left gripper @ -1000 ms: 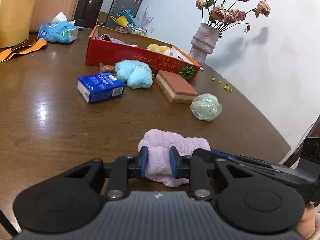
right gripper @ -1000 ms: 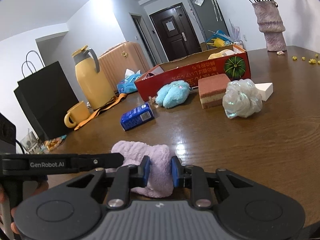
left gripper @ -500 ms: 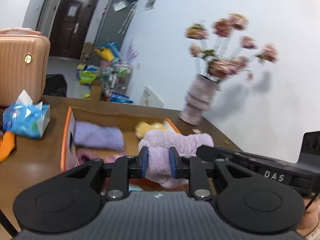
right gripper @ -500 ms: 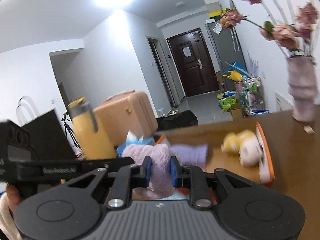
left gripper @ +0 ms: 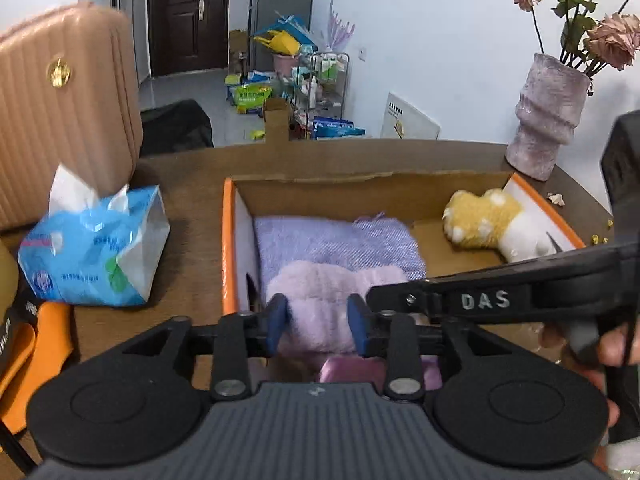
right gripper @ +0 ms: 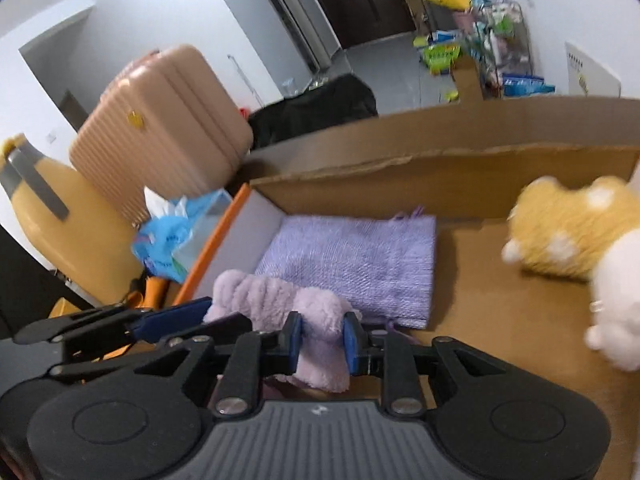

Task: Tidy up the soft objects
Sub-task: 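Carry the pink towel into the red box with both grippers and open them, then withdraw both grippers from the box back over the table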

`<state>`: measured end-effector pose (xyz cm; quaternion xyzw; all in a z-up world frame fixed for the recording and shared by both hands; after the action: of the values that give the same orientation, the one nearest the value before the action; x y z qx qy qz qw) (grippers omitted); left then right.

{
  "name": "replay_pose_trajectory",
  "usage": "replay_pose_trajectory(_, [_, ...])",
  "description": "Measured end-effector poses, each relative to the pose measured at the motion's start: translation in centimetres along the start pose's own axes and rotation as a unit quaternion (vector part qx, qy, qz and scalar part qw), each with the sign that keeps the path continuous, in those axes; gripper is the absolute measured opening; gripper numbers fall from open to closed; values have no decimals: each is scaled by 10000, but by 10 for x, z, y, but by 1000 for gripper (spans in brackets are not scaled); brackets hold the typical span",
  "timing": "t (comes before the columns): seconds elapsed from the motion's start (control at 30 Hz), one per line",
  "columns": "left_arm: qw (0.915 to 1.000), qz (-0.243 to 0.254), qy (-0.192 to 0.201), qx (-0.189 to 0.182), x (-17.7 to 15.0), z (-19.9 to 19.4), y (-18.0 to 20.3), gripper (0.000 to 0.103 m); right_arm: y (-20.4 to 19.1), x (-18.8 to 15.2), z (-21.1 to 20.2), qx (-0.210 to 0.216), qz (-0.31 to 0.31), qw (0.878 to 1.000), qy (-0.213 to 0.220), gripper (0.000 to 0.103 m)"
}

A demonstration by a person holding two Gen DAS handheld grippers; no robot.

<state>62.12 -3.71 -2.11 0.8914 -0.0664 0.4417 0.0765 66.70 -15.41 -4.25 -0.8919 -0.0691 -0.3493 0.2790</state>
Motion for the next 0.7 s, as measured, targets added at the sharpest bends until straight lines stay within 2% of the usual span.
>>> replay_pose_trajectory(0.17, [10000, 4, 40, -68, -3, -10, -3, 34, -4, -5, -4, -96, 45, 9999, -21, 53])
replay_pose_trajectory(0.3, [9996, -32, 269, 12, 13, -38, -4, 37, -12, 9, -40, -266, -126, 9992, 259, 54])
replay_pose_trajectory(0.5, [9961, -97, 871, 57, 39, -124, 5, 40, -20, 39, -155, -536, -394, 9912, 1146, 68])
replay_pose_trajectory(0.6, [9935, -12, 1137, 107, 46, -164, 13, 45, -20, 42, -224, -887, -667, 9804, 1628, 74])
replay_pose_trajectory(0.7, [9921, -35, 1254, 4, 44, -199, 26, 46, -22, 35, -277, -1169, -885, 9685, 2013, 82])
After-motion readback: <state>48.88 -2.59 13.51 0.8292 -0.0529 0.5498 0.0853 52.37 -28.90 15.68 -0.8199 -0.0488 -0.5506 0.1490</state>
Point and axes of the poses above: each gripper's, at about its wrist camera, not at the fingertips, and z roughly the way its jaws point, y to its right, x to its top, the point moved 8 cm from there along z, roughly the way its jaws point, and after that the axes turned 7 degrees about y, right-handed, at the moved point
